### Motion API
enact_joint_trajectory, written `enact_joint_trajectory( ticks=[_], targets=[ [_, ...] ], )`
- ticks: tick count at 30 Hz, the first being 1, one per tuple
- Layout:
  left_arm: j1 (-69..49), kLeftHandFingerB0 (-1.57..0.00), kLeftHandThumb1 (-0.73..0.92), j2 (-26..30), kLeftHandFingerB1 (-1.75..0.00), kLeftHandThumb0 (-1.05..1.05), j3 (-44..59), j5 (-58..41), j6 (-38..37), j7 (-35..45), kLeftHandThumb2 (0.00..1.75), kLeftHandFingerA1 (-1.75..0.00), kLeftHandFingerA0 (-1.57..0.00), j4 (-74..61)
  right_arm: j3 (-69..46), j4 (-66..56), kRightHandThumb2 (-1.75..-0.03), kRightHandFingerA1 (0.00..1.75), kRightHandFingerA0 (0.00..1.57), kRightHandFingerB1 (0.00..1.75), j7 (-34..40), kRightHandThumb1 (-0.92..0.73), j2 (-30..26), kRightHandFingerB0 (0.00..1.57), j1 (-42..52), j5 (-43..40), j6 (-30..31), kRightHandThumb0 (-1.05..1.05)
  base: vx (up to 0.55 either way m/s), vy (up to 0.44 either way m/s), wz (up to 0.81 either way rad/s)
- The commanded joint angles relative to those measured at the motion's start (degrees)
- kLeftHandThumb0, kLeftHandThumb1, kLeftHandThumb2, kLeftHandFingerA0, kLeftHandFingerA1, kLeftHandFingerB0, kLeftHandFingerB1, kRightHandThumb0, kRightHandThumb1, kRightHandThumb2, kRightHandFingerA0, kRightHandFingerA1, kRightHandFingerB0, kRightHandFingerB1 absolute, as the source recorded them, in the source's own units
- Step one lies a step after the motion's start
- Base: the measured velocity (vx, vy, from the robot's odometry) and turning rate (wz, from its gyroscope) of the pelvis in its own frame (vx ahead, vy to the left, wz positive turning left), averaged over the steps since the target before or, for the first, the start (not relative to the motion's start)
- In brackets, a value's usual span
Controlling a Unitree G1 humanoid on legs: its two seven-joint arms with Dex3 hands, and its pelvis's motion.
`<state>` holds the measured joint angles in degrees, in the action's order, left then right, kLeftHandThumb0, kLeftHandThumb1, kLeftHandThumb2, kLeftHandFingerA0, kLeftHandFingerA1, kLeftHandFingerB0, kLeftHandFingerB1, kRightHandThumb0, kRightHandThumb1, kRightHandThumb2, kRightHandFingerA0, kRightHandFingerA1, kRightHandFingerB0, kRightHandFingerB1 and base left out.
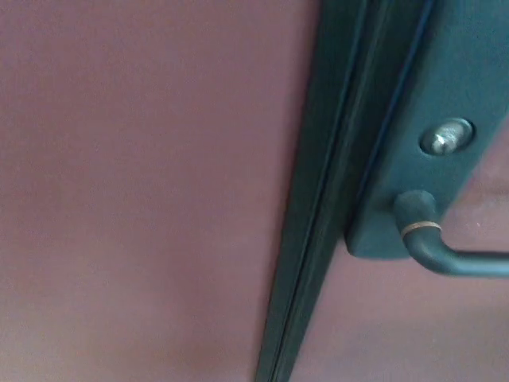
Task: The robot walks towards the door handle and put its right hand on it and twist the handle
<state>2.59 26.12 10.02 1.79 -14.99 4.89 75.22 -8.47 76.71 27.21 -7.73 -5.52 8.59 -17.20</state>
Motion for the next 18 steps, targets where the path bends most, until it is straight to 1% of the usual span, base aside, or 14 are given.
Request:
enact_joint_trajectory(
  ticks=[1, 5, 6, 9, 15, 17, 18],
  targets=[
    [-0.7, -0.36, 0.29, -0.2, -0.66, -0.2, -0.4, 0.5, -0.3, 0.7, 0.89, -0.78, -0.49, 0.1, -0.9, 0.6, -0.58, 0.4, 0.49, 0.37, -4.1, -0.6, -0.5, 0.46, 0.5, -1.4, 4.1, -0.37, 0.0, 0.0, 0.0],
    [-0.8, -0.36, 0.29, -0.2, -0.66, -0.2, -0.4, 0.5, -0.4, 0.6, 0.89, -0.78, -0.49, 0.1, -1.1, 0.6, -0.58, 0.4, 0.49, 0.37, -4.5, -0.6, -0.6, 0.46, 0.5, -1.3, 5.0, -0.37, 0.03, -0.024, -0.01],
    [-1.4, -0.36, 0.29, -0.1, -0.66, -0.21, -0.4, 0.6, -0.4, 0.7, 0.89, -0.78, -0.49, 0.1, -1.5, 0.8, -0.58, 0.42, 0.5, 0.38, -4.7, -0.6, -0.7, 0.44, 0.8, -1.6, 6.4, -0.35, 0.03, -0.117, 0.11],
    [-1.1, -0.36, 0.3, -0.3, -0.66, -0.21, -0.4, 0.5, 0.3, 0.3, 0.89, -0.78, -0.49, 0.5, -1.6, 0.8, -0.57, 0.43, 0.5, 0.38, -4.7, -0.59, -0.7, 0.44, 0.8, -1.6, 7.7, -0.34, -0.02, -0.154, 0.16],
    [-1.2, -0.36, 0.3, -0.3, -0.66, -0.2, -0.6, 0.8, 0.3, 0.1, 0.89, -0.78, -0.49, 0.5, -2.1, 0.5, -0.57, 0.44, 0.5, 0.39, -5.0, -0.59, -0.6, 0.44, 0.9, -1.8, 8.3, -0.33, -0.02, -0.051, -0.02],
    [-2.1, -0.36, 0.29, -0.3, -0.66, -0.19, -0.8, 1.0, -0.5, 0.5, 0.9, -0.78, -0.49, 0.3, -3.0, 0.7, -0.59, 0.48, 0.58, 0.39, -6.7, -0.61, -0.4, 0.43, 1.8, -2.7, 8.3, -0.33, -0.01, 0.088, -0.04],
    [-2.2, -0.36, 0.29, -0.4, -0.66, -0.19, -0.9, 1.1, -0.7, 0.3, 0.9, -0.78, -0.49, 0.2, -3.7, 0.7, -0.59, 0.48, 0.58, 0.39, -7.7, -0.61, -0.3, 0.43, 2.0, -3.2, 8.3, -0.33, -0.03, 0.111, -0.36]
  ],
)
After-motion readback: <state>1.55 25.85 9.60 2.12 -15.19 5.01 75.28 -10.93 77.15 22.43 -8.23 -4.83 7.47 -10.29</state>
